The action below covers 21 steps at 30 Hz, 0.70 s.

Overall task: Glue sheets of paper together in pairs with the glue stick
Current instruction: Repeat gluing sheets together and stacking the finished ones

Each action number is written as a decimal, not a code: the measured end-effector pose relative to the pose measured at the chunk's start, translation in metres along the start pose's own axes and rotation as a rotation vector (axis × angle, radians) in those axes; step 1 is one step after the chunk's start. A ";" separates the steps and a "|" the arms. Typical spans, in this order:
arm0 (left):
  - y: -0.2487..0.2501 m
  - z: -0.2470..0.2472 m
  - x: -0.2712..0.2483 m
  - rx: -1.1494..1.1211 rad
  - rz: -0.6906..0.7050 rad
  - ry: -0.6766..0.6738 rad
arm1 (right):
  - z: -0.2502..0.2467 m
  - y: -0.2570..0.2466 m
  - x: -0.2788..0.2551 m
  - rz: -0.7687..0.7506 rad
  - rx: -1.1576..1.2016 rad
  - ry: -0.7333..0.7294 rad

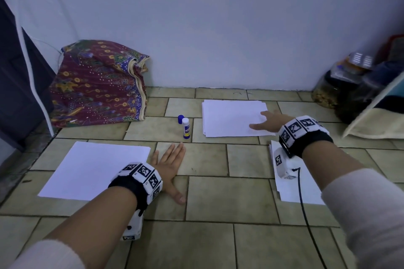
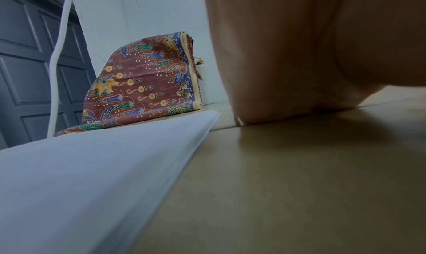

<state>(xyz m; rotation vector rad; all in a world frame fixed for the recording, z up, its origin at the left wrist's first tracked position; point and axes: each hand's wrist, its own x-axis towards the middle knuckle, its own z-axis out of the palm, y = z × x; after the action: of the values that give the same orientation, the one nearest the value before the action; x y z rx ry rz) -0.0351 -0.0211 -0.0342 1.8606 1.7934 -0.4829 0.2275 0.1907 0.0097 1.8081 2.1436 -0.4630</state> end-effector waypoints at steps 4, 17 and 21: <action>0.002 0.001 0.001 0.032 -0.027 0.003 | 0.008 0.009 -0.053 -0.037 -0.101 -0.115; 0.006 0.002 0.006 0.124 -0.109 0.030 | 0.086 0.023 -0.117 -0.005 -0.222 -0.213; 0.014 0.002 0.000 0.104 -0.126 0.043 | 0.095 0.023 -0.114 0.004 -0.210 -0.171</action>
<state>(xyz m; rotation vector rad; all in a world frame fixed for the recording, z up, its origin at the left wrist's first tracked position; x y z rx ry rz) -0.0206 -0.0221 -0.0346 1.8462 1.9568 -0.5965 0.2705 0.0527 -0.0288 1.5991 1.9912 -0.3619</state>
